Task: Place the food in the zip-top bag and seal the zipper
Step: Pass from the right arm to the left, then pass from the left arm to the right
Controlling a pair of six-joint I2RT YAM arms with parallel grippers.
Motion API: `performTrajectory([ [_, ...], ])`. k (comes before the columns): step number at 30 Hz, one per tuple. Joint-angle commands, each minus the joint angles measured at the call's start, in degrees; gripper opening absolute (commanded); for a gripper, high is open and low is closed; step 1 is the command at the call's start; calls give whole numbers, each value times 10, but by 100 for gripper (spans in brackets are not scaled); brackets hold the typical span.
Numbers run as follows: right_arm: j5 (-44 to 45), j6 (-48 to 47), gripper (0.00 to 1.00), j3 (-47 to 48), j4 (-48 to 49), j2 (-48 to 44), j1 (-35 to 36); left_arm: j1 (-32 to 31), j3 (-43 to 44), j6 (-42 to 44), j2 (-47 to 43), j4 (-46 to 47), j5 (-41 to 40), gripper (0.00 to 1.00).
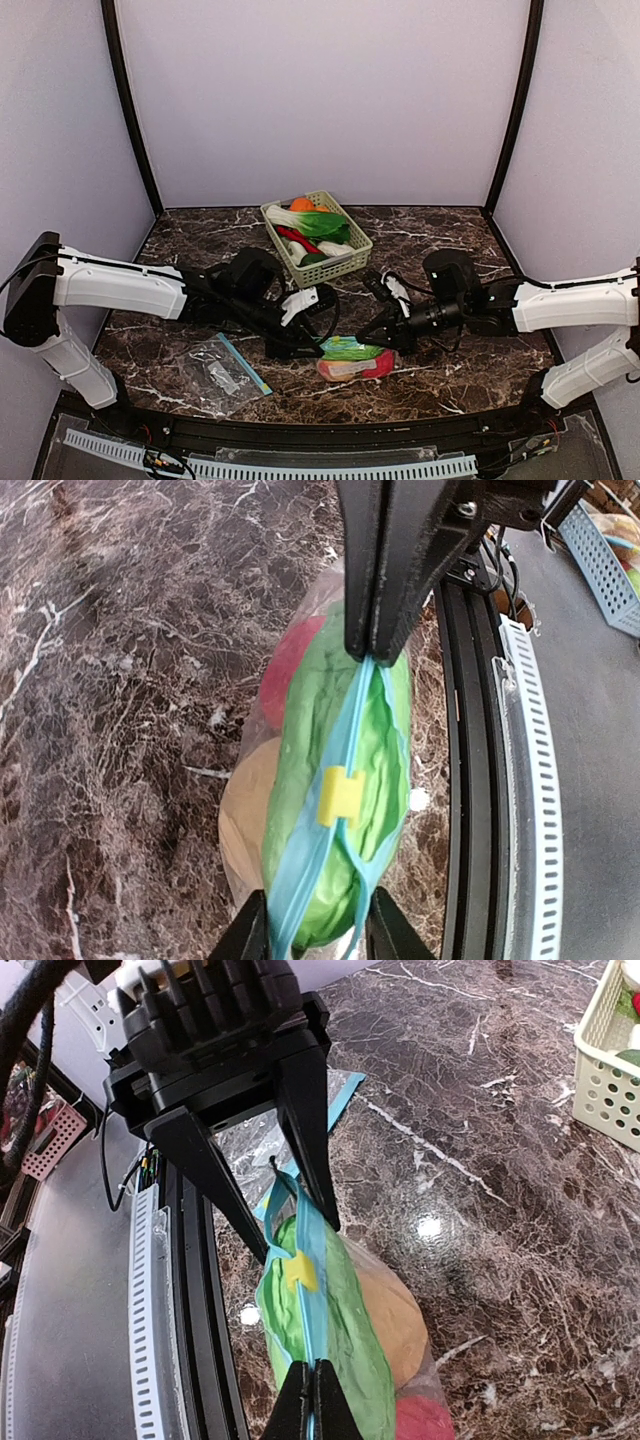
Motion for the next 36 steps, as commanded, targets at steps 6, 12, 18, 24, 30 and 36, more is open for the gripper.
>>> performTrajectory([
  [6,-2,5,0,6,15,6,-2,-13,26,18,1,-33,0,16],
  [12,-2,1,0,19,0,13,-2,-18,34,19,6,-43,13,6],
  [18,3,-12,24,61,-40,18,-1,-19,41,20,6,-51,21,1],
  [24,17,-41,59,88,-68,35,6,-19,54,20,10,-67,35,1],
  [30,23,-65,70,97,-63,62,27,-19,61,25,14,-79,40,1],
  [36,27,-78,72,101,-50,80,41,-19,68,24,23,-87,52,1],
])
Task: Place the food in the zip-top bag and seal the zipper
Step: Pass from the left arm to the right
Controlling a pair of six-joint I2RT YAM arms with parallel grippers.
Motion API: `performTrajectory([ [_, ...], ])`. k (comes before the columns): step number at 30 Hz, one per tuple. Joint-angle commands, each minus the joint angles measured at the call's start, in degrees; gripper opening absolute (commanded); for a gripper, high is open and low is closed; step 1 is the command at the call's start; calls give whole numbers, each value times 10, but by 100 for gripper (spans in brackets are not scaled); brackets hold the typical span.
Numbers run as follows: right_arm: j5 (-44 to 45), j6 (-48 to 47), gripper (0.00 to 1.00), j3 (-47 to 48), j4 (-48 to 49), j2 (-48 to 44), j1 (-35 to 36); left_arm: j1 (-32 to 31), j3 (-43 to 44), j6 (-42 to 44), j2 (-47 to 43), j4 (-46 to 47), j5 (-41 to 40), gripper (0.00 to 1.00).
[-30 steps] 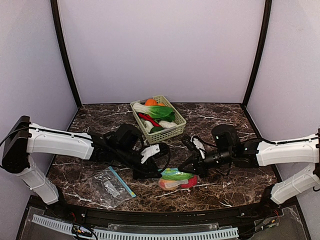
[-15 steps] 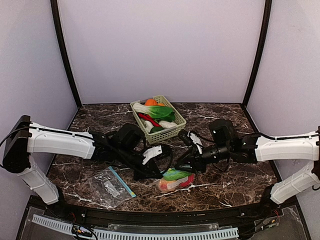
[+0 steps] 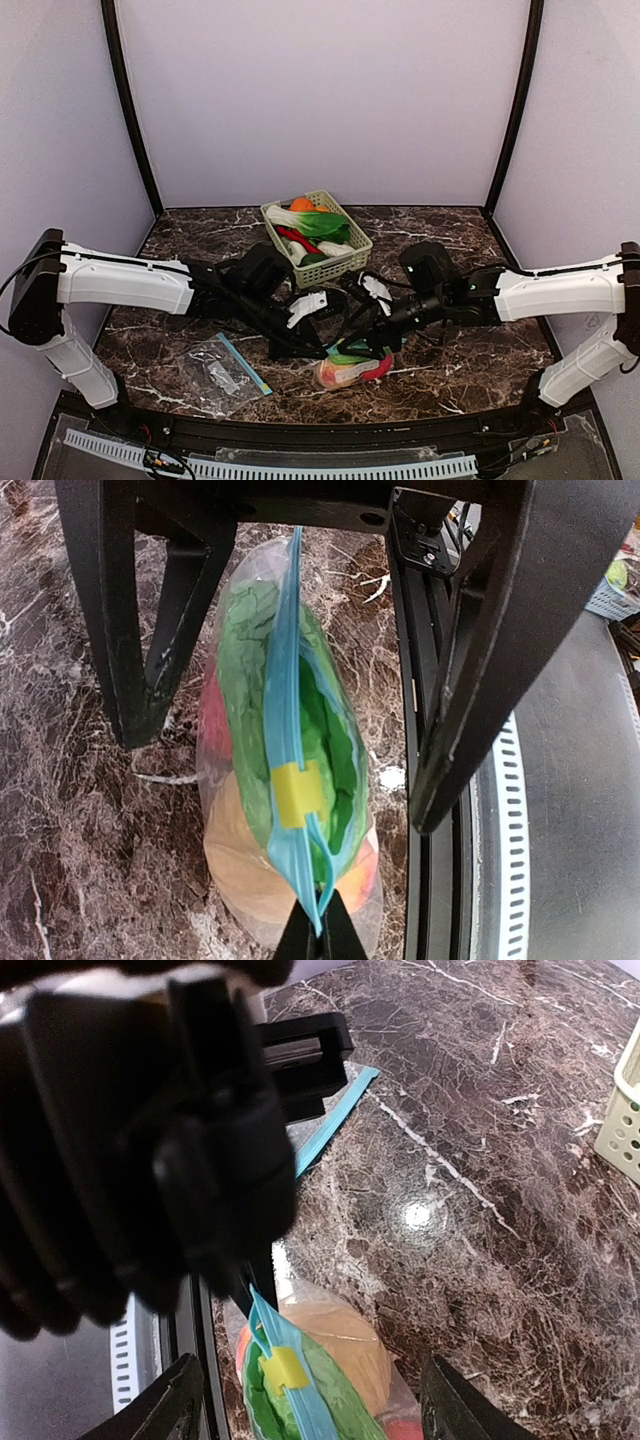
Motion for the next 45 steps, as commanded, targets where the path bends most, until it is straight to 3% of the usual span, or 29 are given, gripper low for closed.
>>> performTrajectory([
  [1,8,-18,72,14,8,17,13,-3,17,6,5,-14,19,1],
  [5,19,-22,72,11,8,33,26,-3,20,6,9,-15,21,1],
  [10,42,-22,60,0,23,42,35,-3,19,5,9,-18,20,1],
  [12,44,-20,59,-4,27,42,37,-3,20,3,9,-17,20,1],
  [23,32,-6,72,-34,40,35,43,-2,14,8,-2,-15,5,1],
  [26,44,0,89,-48,43,19,41,-2,11,25,-4,-23,13,1],
  [33,27,18,94,-76,64,-32,28,1,-1,37,-14,-18,39,1],
  [38,20,13,90,-77,62,-25,28,7,-1,30,-18,-13,55,1],
  [45,13,11,73,-78,79,0,27,11,-2,26,-16,-11,64,1],
])
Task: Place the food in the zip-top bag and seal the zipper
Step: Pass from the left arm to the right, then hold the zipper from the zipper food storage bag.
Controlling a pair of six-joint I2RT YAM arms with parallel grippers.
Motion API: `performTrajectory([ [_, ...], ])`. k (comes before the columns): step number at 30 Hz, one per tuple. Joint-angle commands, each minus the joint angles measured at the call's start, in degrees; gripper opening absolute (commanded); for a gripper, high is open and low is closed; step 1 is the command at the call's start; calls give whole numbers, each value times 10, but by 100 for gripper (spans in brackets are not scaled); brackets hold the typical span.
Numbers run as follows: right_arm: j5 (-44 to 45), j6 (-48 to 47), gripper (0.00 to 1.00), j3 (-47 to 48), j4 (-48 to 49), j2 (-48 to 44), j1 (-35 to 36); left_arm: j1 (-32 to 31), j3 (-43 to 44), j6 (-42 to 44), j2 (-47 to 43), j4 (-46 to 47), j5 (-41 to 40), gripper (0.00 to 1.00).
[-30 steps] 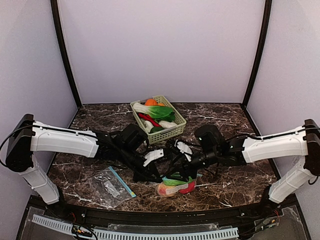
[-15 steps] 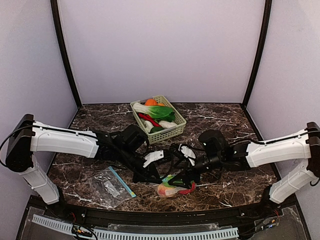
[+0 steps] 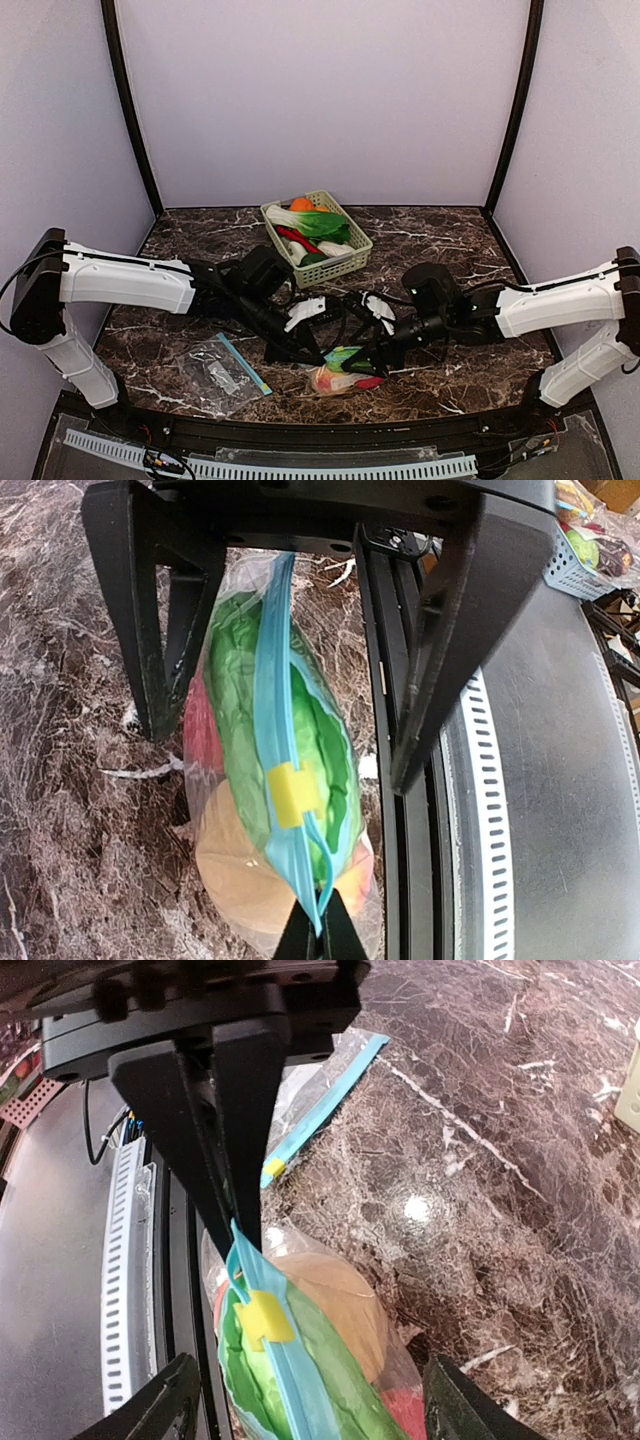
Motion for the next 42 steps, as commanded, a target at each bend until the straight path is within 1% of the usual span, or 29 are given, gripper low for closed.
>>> performTrajectory([
  [1,-6,1,69,-9,19,14,-1,8,-5,1,-22,10,20,1],
  [5,-6,2,53,-14,27,15,-1,8,-4,-3,-19,10,20,1],
  [9,-5,6,32,-20,36,15,-1,9,-2,-16,-12,11,13,6],
  [13,-1,9,16,-26,43,16,-1,9,-9,-36,-12,29,11,16],
  [15,1,11,11,-27,46,15,-1,9,-16,-46,-17,46,13,20],
  [17,4,12,1,-28,46,14,0,10,-21,-52,-21,58,12,30],
  [18,5,12,0,-28,47,13,-1,10,-21,-55,-22,60,11,39],
  [19,6,12,0,-27,46,12,-1,10,-22,-58,-23,63,7,42],
  [20,5,12,0,-26,46,11,-1,9,-22,-59,-24,65,5,48],
  [21,4,12,0,-26,46,10,-1,10,-23,-63,-28,72,0,52],
  [23,1,12,0,-24,43,5,-1,12,-25,-68,-36,84,-15,65],
  [24,1,13,0,-23,42,3,-1,13,-28,-69,-41,89,-18,68],
  [25,1,13,0,-23,41,0,-1,16,-30,-72,-45,103,-24,72],
  [27,-1,13,0,-23,40,-5,-1,18,-36,-80,-52,127,-29,76],
  [30,-2,15,0,-22,38,-6,-1,19,-37,-86,-51,160,-27,76],
  [31,-3,15,0,-22,37,-6,-1,19,-35,-86,-48,162,-28,71],
  [33,-6,16,0,-20,36,-5,-1,18,-26,-87,-38,163,-28,64],
  [34,-5,16,0,-19,36,-3,-1,19,-20,-86,-31,164,-25,62],
  [37,-5,16,0,-17,35,-1,-1,18,-7,-86,-19,166,-12,52],
  [38,-4,16,0,-16,35,-1,-1,18,-6,-84,-14,166,-9,51],
  [39,-3,15,0,-16,35,-1,-1,18,-4,-84,-11,166,-7,51],
  [42,-2,15,0,-15,35,0,-1,16,-1,-82,-4,166,-5,54],
])
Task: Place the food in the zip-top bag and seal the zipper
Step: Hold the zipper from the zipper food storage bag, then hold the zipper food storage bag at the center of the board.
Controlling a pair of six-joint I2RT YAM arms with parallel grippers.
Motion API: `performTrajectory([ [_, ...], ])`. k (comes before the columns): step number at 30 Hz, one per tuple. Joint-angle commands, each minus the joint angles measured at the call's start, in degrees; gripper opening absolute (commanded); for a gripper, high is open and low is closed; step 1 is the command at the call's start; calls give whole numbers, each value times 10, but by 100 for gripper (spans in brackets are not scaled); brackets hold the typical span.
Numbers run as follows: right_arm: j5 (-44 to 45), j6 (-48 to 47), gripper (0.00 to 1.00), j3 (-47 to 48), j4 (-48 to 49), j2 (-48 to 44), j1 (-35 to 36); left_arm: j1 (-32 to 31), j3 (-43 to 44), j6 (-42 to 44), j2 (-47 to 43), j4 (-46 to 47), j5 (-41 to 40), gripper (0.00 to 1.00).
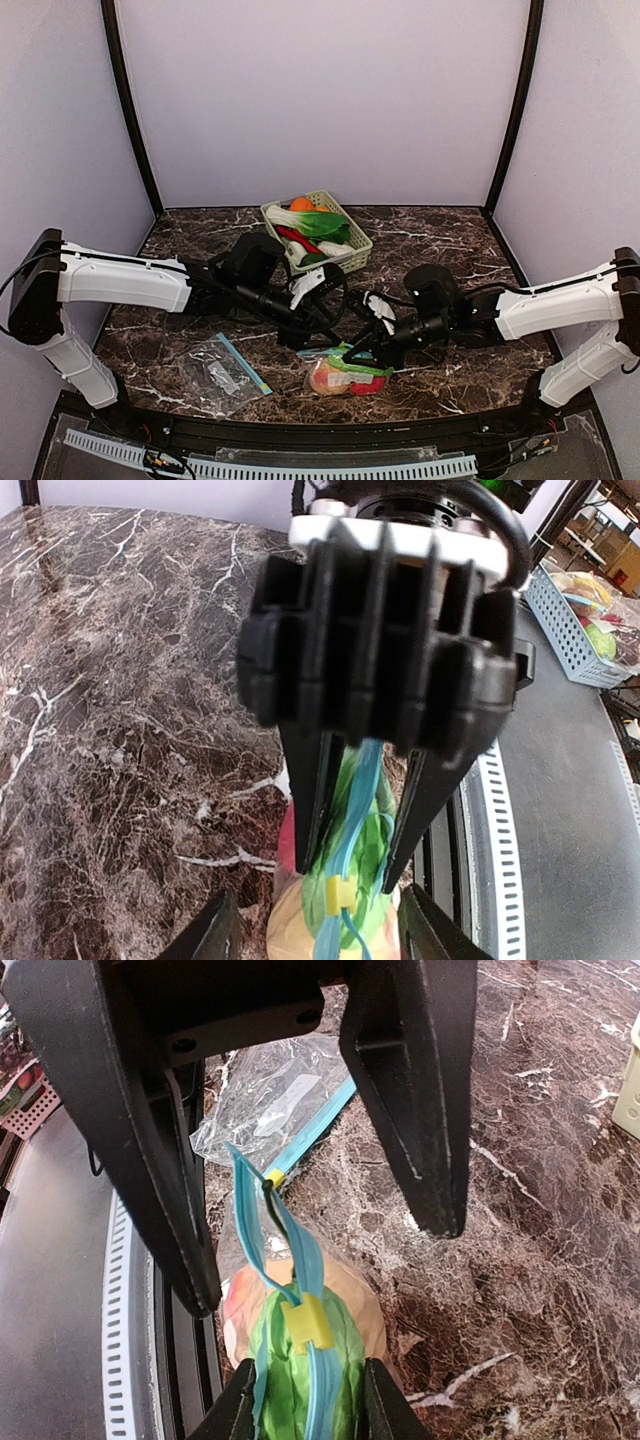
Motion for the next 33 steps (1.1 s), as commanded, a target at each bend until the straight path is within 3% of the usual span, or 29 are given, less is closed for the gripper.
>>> performTrajectory([
  [1,0,1,0,1,-4,-4,2,-3,18,3,15,7,13,55],
  [12,3,2,0,1,-6,-8,2,-15,37,28,48,-23,-15,42],
  [25,25,7,0,-3,-11,-18,0,-16,31,25,46,-40,-8,4],
  [33,46,11,0,-5,-33,-24,-6,-16,24,31,19,-85,-26,1],
])
